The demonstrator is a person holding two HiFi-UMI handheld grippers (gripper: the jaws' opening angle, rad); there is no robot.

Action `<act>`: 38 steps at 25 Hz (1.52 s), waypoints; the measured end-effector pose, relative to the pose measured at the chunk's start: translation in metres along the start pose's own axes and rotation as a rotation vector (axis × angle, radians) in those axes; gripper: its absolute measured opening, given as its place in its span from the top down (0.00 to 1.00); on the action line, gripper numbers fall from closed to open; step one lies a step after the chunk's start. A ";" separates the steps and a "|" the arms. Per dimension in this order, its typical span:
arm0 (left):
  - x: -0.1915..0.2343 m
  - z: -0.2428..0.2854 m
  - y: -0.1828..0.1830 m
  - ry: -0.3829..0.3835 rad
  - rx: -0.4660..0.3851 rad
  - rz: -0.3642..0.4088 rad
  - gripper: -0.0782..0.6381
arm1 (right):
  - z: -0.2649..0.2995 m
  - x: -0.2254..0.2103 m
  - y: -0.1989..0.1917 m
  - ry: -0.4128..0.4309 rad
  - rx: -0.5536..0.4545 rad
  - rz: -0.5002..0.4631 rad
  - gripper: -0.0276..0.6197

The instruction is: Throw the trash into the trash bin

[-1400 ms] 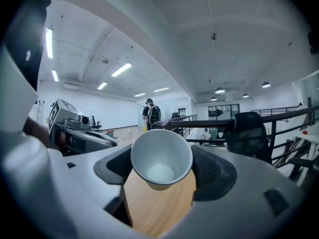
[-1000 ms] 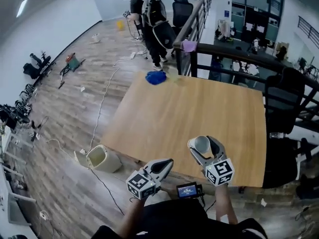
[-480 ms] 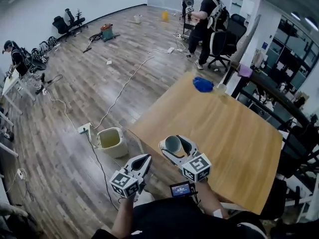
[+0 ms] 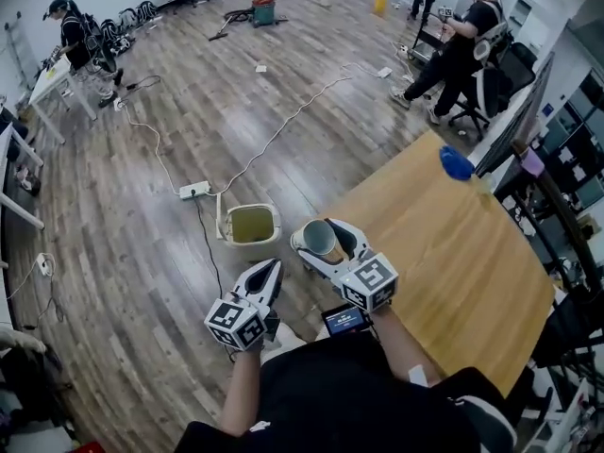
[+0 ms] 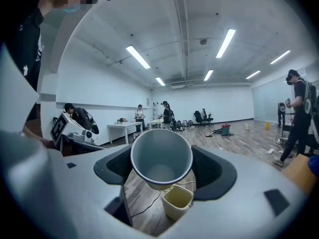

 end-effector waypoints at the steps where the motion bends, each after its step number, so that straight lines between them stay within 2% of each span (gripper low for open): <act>1: 0.013 -0.007 0.000 0.019 -0.009 -0.018 0.89 | 0.012 0.005 -0.001 0.018 0.006 -0.003 0.41; 3: 0.033 -0.015 -0.001 0.054 0.014 -0.017 0.89 | 0.032 0.008 -0.003 0.031 0.015 0.021 0.41; 5: 0.047 -0.013 -0.001 0.075 0.075 0.023 0.89 | 0.052 -0.002 -0.001 0.023 0.022 0.059 0.41; 8: 0.071 -0.003 0.002 0.076 0.149 0.064 0.89 | 0.090 -0.019 0.003 0.026 0.033 0.063 0.41; 11: 0.101 0.011 0.019 0.088 0.157 0.056 0.89 | 0.134 -0.038 0.007 0.043 0.032 0.081 0.41; 14: 0.129 0.031 0.039 0.110 0.179 0.045 0.89 | 0.179 -0.057 0.009 0.078 0.020 0.156 0.41; 17: 0.156 0.058 0.060 0.120 0.205 0.101 0.89 | 0.218 -0.077 0.014 0.117 -0.005 0.183 0.41; 21: 0.186 0.083 0.089 0.174 0.148 0.176 0.89 | 0.256 -0.099 0.020 0.139 -0.005 0.181 0.41; 26: 0.214 0.093 0.080 0.204 0.197 0.141 0.89 | 0.285 -0.118 0.005 0.145 0.027 0.193 0.41; 28: 0.227 0.101 0.078 0.223 0.211 0.103 0.89 | 0.299 -0.127 -0.001 0.145 0.054 0.205 0.41; 31: 0.243 0.104 0.073 0.211 0.229 0.056 0.89 | 0.313 -0.128 -0.014 0.145 0.096 0.228 0.41; 35: 0.269 0.109 0.082 0.207 0.215 0.097 0.89 | 0.342 -0.134 -0.038 0.115 0.175 0.234 0.41; 38: 0.292 0.112 0.077 0.195 0.249 0.125 0.89 | 0.359 -0.135 -0.059 0.115 0.221 0.240 0.41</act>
Point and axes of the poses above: the fingertips, and each gripper's own axes: z forward along the fingers, x to its left, y out of its top, the point moved 6 cm from there along -z, backward along the fingers, and after that the axes turned 7 degrees about -y, right-handed, at the moved point
